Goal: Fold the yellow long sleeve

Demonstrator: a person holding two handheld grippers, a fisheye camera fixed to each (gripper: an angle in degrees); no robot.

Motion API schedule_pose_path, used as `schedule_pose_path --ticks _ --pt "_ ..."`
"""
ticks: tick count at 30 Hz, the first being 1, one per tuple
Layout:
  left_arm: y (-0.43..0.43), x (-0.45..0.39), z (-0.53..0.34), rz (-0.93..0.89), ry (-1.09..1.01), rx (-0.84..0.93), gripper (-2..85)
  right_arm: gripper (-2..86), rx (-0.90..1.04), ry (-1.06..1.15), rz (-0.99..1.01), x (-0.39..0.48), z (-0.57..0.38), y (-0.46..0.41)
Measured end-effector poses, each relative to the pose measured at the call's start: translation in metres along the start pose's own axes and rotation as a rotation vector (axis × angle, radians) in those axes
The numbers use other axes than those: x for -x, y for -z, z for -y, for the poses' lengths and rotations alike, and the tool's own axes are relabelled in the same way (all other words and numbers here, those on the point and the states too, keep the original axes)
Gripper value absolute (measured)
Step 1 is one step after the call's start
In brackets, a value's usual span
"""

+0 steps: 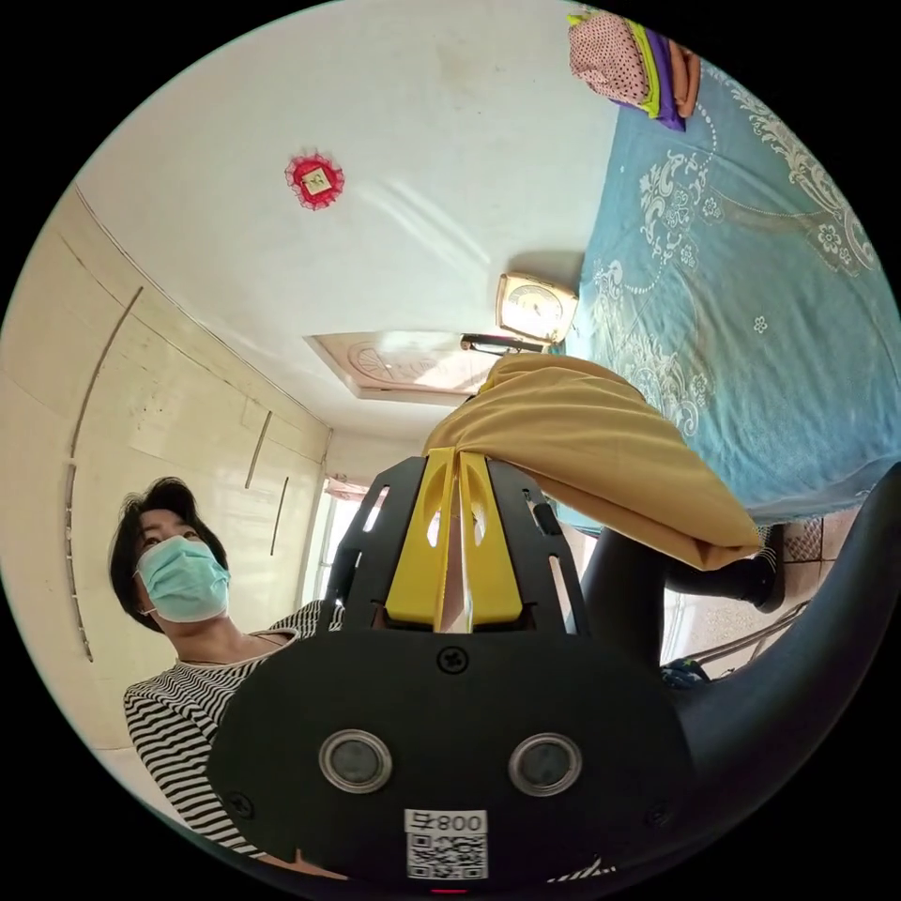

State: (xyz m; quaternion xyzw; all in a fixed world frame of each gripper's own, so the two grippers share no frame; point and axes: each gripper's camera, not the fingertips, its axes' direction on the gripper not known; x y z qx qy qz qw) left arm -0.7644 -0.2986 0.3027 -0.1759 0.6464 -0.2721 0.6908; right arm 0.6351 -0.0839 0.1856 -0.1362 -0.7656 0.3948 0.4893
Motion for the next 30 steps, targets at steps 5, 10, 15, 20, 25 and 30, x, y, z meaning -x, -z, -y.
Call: schedule_pose_path --ticks 5,10,15,20,25,30 --pt "-0.096 -0.022 0.065 0.005 -0.004 0.069 2.8 0.1 -0.073 -0.010 0.024 0.029 0.023 0.026" --pt "-0.209 -0.056 0.161 -0.038 -0.064 0.128 2.8 0.2 -0.171 0.085 0.006 0.087 0.098 0.060" --pt "-0.327 -0.114 0.282 -0.158 -0.196 0.160 2.8 0.1 -0.250 0.283 -0.059 0.179 0.199 0.087" --pt "-0.432 -0.171 0.406 -0.228 -0.393 0.120 2.9 0.1 -0.293 0.481 -0.176 0.268 0.298 0.092" --pt "-0.509 -0.153 0.496 -0.112 -0.415 0.123 3.0 0.2 -0.271 0.554 -0.360 0.290 0.389 0.065" --pt "-0.579 -0.058 0.553 0.115 -0.225 0.180 3.0 0.3 -0.215 0.334 -0.505 0.206 0.453 0.035"
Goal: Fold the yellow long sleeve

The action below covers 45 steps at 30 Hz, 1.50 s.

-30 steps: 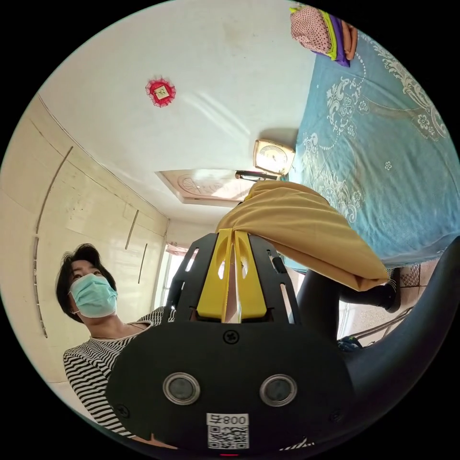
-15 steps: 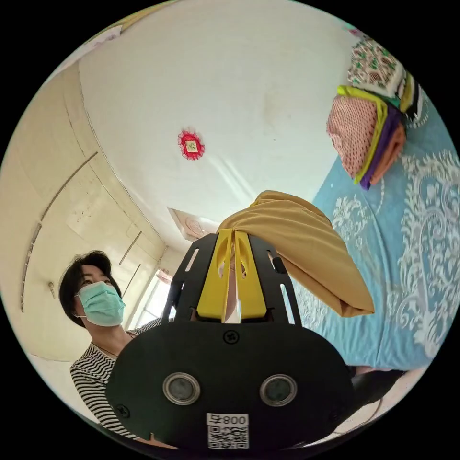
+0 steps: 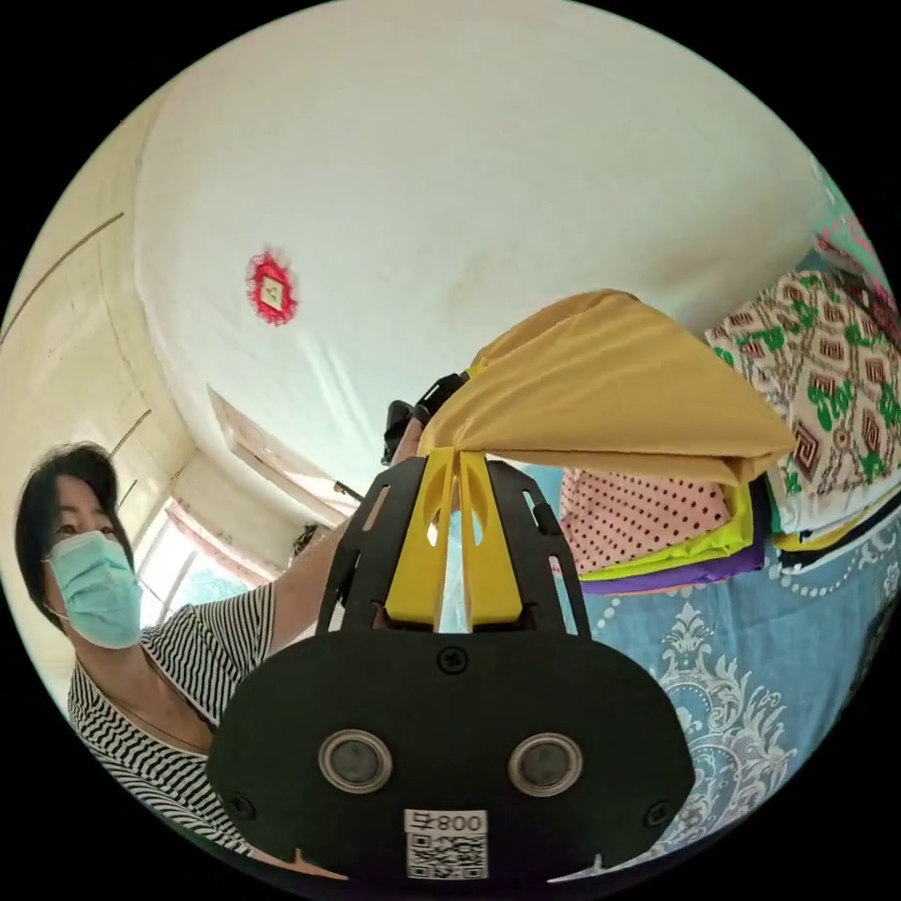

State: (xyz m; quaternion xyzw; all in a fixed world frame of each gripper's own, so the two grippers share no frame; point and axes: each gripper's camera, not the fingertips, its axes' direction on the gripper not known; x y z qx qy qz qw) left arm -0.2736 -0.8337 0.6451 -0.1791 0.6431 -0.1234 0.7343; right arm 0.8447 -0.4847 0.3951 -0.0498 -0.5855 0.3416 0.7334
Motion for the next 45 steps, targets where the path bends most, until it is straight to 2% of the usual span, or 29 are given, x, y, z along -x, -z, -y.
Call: schedule_pose_path --ticks 2,4,11,16,21,24,26,28,34,41,45 --pt "-0.028 0.046 0.007 0.069 0.111 0.059 3.0 0.4 0.078 -0.089 -0.052 -0.030 -0.004 -0.031" --pt "-0.041 0.066 0.011 0.057 0.136 0.054 3.1 0.4 0.138 -0.165 -0.032 -0.050 -0.014 -0.060" --pt "-0.072 0.094 0.046 0.017 0.113 0.067 4.3 0.4 0.128 -0.180 -0.032 -0.033 -0.015 -0.087" --pt "-0.076 0.090 0.057 0.099 0.077 0.012 5.6 0.5 0.141 -0.139 -0.073 -0.007 -0.006 -0.100" --pt "-0.067 0.086 0.045 0.139 0.089 -0.096 5.9 0.4 0.062 -0.172 -0.055 0.005 -0.009 -0.082" --pt "-0.071 0.075 0.035 0.066 0.082 -0.146 4.1 0.2 -0.040 -0.196 -0.031 0.013 -0.009 -0.058" --pt "-0.093 0.055 0.028 -0.039 0.006 -0.095 2.4 0.1 -0.089 -0.185 -0.055 0.021 -0.002 -0.045" --pt "-0.117 0.039 0.022 -0.049 -0.063 -0.010 1.3 0.1 -0.149 -0.150 -0.098 0.029 0.016 -0.030" --pt "-0.190 0.024 -0.001 0.135 -0.219 0.250 0.4 0.1 -0.089 -0.173 -0.281 0.024 0.044 -0.042" --pt "-0.191 0.022 -0.008 0.121 -0.230 0.243 0.4 0.4 -0.090 -0.215 -0.251 0.029 0.015 -0.054" --pt "-0.173 0.009 -0.017 0.030 -0.258 0.189 0.4 1.4 -0.130 -0.091 -0.330 0.068 0.023 -0.050"
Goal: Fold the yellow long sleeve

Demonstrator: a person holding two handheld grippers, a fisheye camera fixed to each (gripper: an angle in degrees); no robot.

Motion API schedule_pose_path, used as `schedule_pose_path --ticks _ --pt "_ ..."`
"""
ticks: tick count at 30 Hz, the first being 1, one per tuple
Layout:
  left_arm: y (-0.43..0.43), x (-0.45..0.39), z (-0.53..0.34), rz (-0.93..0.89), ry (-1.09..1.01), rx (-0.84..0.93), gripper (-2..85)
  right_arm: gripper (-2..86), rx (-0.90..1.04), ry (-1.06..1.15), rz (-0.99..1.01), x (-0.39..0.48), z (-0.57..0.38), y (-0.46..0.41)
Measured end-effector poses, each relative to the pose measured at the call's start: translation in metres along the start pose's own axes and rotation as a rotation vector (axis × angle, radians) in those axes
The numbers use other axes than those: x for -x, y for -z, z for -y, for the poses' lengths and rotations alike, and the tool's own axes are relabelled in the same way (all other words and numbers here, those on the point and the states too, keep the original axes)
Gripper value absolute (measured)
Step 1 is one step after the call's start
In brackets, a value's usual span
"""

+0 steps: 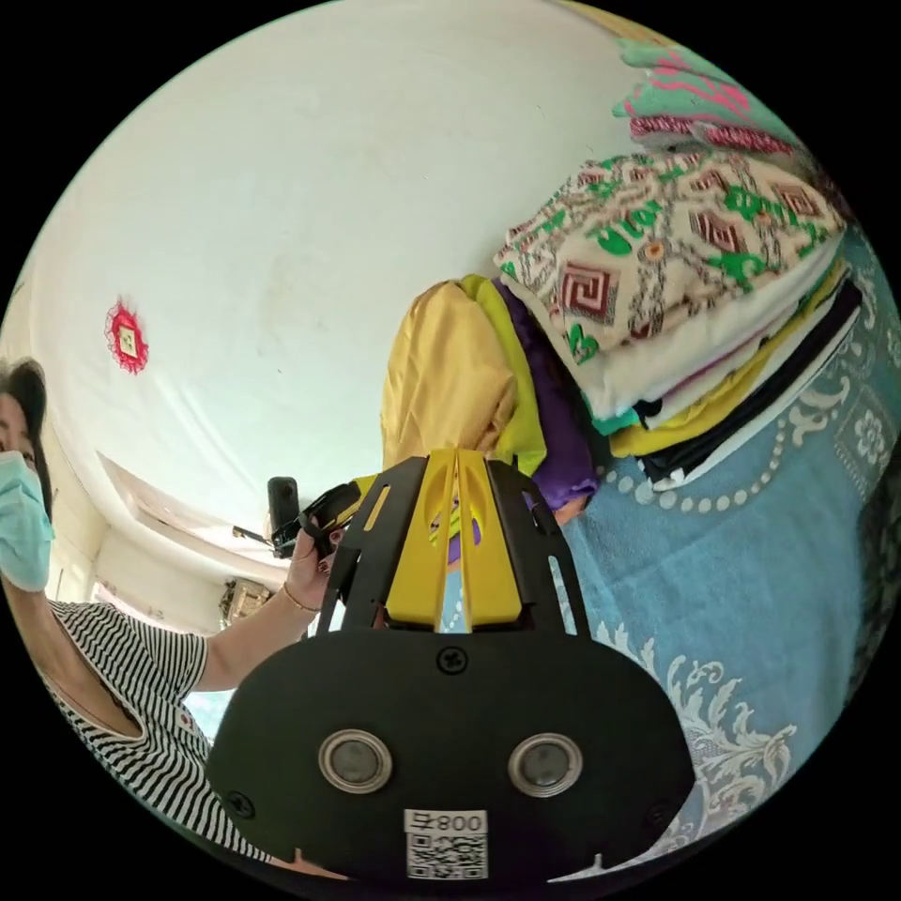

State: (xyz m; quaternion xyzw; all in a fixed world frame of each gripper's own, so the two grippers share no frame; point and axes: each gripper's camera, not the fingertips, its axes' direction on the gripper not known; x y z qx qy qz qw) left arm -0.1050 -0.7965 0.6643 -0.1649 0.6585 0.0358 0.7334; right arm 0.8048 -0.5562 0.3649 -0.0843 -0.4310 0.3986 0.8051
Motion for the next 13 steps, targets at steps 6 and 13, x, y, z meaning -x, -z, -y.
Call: schedule_pose_path --ticks 6,13 --pt "0.008 -0.024 -0.034 -0.070 -0.051 -0.001 0.4 8.4 0.022 0.233 -0.454 0.053 0.032 -0.004" --pt "-0.006 -0.038 -0.097 -0.189 0.022 0.069 0.2 8.3 0.145 0.331 -0.720 0.076 0.039 -0.062"
